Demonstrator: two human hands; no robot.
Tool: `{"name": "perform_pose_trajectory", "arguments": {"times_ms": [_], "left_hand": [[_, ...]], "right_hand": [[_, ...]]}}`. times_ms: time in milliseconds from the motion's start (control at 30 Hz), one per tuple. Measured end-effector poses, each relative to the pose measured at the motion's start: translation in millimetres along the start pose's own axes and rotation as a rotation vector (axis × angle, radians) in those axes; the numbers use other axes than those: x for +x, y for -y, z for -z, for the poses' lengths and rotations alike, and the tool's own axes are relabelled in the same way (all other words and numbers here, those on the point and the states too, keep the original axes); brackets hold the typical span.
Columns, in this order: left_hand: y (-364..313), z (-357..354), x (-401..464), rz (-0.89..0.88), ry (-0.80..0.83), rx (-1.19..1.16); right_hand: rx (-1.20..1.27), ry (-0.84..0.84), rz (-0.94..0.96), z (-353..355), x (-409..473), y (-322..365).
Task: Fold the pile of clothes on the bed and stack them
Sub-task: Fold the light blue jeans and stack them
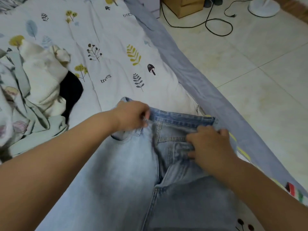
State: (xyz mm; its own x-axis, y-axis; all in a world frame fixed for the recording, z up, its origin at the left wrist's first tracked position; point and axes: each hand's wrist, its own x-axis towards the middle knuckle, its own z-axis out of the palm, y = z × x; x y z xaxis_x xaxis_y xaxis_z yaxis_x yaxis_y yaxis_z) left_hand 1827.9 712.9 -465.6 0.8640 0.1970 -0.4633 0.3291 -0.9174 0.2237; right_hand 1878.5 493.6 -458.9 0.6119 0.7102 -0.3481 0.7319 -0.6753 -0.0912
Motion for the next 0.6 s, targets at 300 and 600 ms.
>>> {"name": "perform_pose_trajectory", "arguments": {"times_ms": [300, 600], "left_hand": [[6, -58, 6, 0.047, -0.243, 0.049], [4, -65, 13, 0.021, -0.651, -0.084]], "right_hand": [[0.309, -0.164, -0.037, -17, 21, -2], [0.617, -0.492, -0.004, -18, 61, 19]]}}
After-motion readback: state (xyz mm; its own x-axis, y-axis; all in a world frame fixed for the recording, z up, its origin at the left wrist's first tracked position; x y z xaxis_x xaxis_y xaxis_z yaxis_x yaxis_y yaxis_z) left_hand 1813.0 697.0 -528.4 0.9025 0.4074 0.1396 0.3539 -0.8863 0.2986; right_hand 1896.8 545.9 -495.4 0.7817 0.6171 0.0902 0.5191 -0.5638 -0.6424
